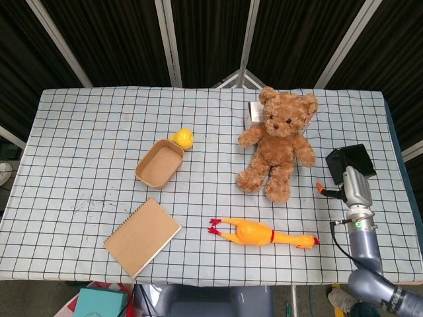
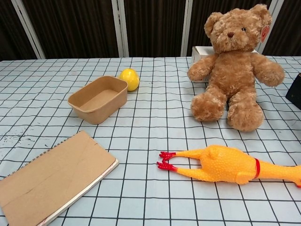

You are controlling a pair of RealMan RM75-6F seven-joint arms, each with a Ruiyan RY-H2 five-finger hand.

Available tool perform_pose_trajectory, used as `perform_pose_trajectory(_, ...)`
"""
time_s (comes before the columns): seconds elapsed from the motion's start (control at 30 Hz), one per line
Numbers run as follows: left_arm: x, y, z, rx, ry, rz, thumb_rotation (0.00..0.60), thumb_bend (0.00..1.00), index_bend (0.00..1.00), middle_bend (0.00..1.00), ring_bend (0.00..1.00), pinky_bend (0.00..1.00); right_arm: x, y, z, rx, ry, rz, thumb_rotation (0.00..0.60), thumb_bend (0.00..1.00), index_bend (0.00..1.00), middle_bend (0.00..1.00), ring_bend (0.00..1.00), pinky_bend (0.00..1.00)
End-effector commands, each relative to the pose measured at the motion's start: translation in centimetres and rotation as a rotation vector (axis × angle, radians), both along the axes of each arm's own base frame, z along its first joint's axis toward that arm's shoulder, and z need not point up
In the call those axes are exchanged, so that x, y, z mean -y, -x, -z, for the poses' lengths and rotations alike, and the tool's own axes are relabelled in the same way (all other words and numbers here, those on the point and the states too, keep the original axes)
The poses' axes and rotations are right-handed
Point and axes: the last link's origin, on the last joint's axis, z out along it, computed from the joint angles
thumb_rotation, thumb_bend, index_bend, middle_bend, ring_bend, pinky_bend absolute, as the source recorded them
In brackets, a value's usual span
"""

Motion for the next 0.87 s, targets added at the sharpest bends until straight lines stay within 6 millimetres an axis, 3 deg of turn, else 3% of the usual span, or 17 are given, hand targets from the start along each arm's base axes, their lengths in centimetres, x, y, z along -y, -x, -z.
perform_pose_trajectory(0.03, 0.2, -0.1, 0.2, 0.001, 0.005, 0.004, 0.6, 0.27, 0.23, 0.0, 0.0, 0.14, -8.6, 3.3, -1.0, -0.135, -0.077, -0.067, 0.6, 0.29, 0.11, 0.2, 0.16, 0.0)
perform_pose_trajectory(0.1, 0.4, -0.2, 0.3, 0.001, 0.008, 0.008, 0.6, 0.27, 0.23, 0.0, 0.0, 0.13, -10.7, 4.4, -1.5, -0.251, -0.078, -0.093, 0.6, 0.29, 0.12, 0.2, 0.16, 0.0)
perform_pose_trajectory(0.23, 0.6, -0.3, 0.3, -0.003, 0.004, 0.01, 0.6, 0.27, 0.23, 0.0, 0.0, 0.14, -12.4, 4.8, -2.4, -0.439, -0.043, -0.156, 0.6, 0.29, 0.12, 0.2, 0.16, 0.0)
perform_pose_trajectory(0.33, 0.7, -0.3, 0.2, 0.001, -0.001, 0.016, 0.6, 0.27, 0.24, 0.0, 0.0, 0.14, -12.7, 4.2, -3.1, -0.464, 0.023, -0.202, 0.6, 0.29, 0.12, 0.19, 0.15, 0.0)
perform_pose_trajectory(0.5, 1.2, -0.4, -0.1, 0.011, -0.006, 0.034, 0.6, 0.27, 0.24, 0.0, 0.0, 0.14, -13.6, 4.9, -3.9, -0.515, -0.014, -0.219, 0.6, 0.29, 0.09, 0.1, 0.03, 0.0)
perform_pose_trajectory(0.87, 1.4, -0.3, -0.2, 0.021, -0.003, 0.041, 0.6, 0.27, 0.24, 0.0, 0.0, 0.14, -14.0, 5.0, -4.6, -0.552, -0.075, -0.237, 0.6, 0.29, 0.09, 0.09, 0.02, 0.0)
